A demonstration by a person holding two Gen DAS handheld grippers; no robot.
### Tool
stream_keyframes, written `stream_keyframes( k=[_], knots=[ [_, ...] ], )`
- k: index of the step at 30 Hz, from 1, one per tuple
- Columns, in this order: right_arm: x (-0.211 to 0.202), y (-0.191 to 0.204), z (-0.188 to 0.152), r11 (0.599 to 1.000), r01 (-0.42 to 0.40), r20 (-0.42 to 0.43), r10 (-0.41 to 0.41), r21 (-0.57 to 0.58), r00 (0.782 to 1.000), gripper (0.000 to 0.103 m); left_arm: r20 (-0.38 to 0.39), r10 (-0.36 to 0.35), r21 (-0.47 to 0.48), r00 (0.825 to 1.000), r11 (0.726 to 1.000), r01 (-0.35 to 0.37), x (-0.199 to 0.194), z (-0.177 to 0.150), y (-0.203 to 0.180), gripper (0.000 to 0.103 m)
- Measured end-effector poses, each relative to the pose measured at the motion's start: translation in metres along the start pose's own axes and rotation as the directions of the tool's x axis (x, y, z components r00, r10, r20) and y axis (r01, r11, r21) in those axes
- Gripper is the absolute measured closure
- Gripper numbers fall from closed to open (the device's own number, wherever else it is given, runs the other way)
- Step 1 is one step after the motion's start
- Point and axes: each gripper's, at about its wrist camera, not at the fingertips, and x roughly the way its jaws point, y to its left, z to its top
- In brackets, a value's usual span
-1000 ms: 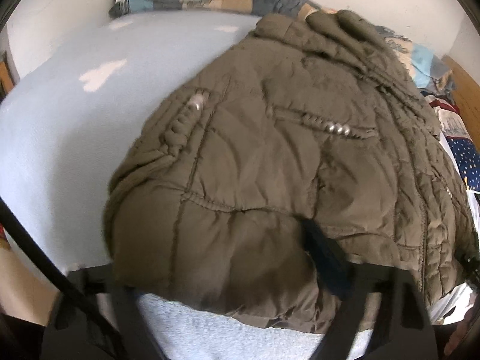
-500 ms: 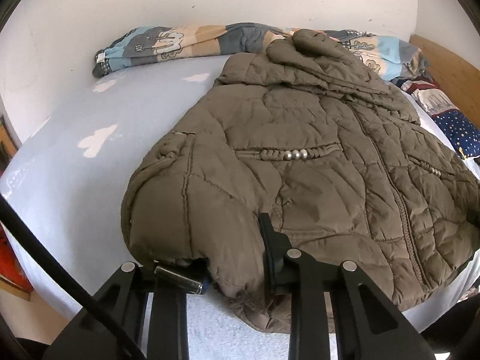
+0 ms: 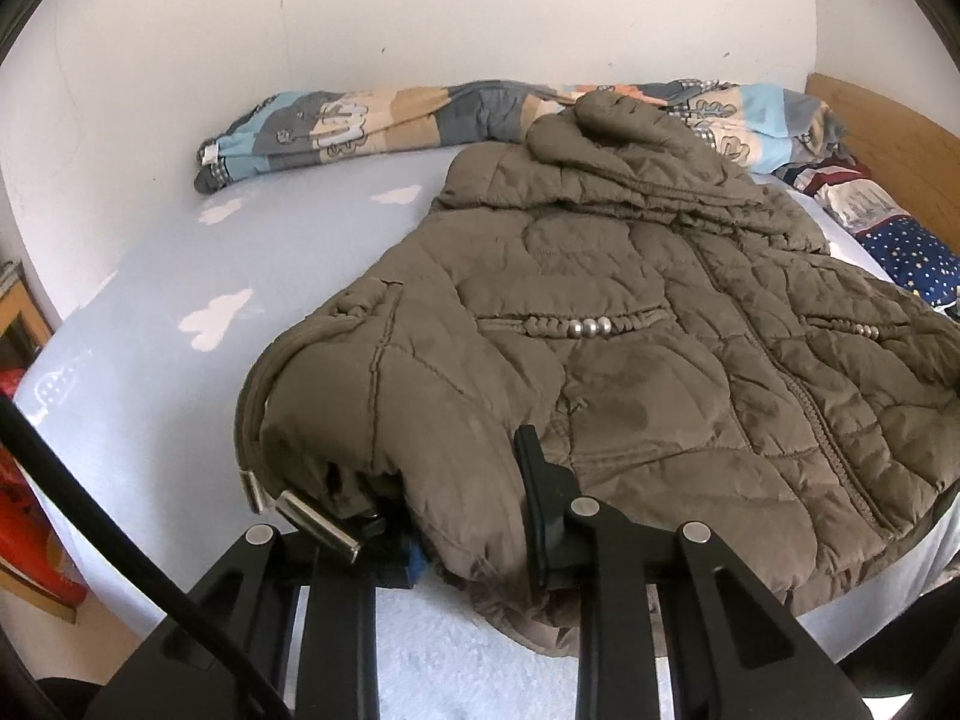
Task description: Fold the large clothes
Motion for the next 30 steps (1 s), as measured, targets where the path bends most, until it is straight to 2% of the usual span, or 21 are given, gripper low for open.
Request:
stream_keyframes(
  k=[9,24,30],
  knots=[
    [-0.019,-0.006,0.003,0.999,-0.019,0.027,0.018,0.040,0.999,0.082,0.022,-0.007,0.014,1.000,1.000,0.006,-0.018,0.001,0.000,0.079],
    [-0.023,-0.011,0.006,0.997,-0.054,0.022,0.053,0.060,0.998,0.082,0.020,-0.008,0.019,1.000,1.000,0.007,-0.019,0.003,0.004,0.079],
    [-0.029,-0.007,0.017,0.996,-0.077,0.029,0.076,0.055,0.997,0.082,0.034,-0.021,0.006,0.999,1.000,0.021,-0.020,0.007,0.007,0.079]
  ],
)
